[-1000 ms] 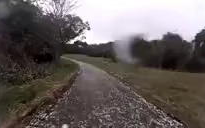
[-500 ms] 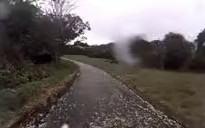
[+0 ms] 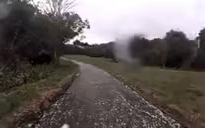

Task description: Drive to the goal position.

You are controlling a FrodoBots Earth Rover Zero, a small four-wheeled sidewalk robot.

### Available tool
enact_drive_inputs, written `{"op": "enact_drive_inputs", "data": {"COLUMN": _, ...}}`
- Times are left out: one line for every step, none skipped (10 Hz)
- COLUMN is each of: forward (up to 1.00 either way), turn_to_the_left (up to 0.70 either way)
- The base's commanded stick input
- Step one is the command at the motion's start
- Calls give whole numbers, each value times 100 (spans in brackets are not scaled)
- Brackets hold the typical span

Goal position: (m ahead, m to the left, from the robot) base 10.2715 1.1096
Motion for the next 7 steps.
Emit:
{"op": "enact_drive_inputs", "data": {"forward": 50, "turn_to_the_left": 0}}
{"op": "enact_drive_inputs", "data": {"forward": 50, "turn_to_the_left": 0}}
{"op": "enact_drive_inputs", "data": {"forward": 50, "turn_to_the_left": 0}}
{"op": "enact_drive_inputs", "data": {"forward": 50, "turn_to_the_left": 0}}
{"op": "enact_drive_inputs", "data": {"forward": 50, "turn_to_the_left": 0}}
{"op": "enact_drive_inputs", "data": {"forward": 50, "turn_to_the_left": 0}}
{"op": "enact_drive_inputs", "data": {"forward": 50, "turn_to_the_left": 0}}
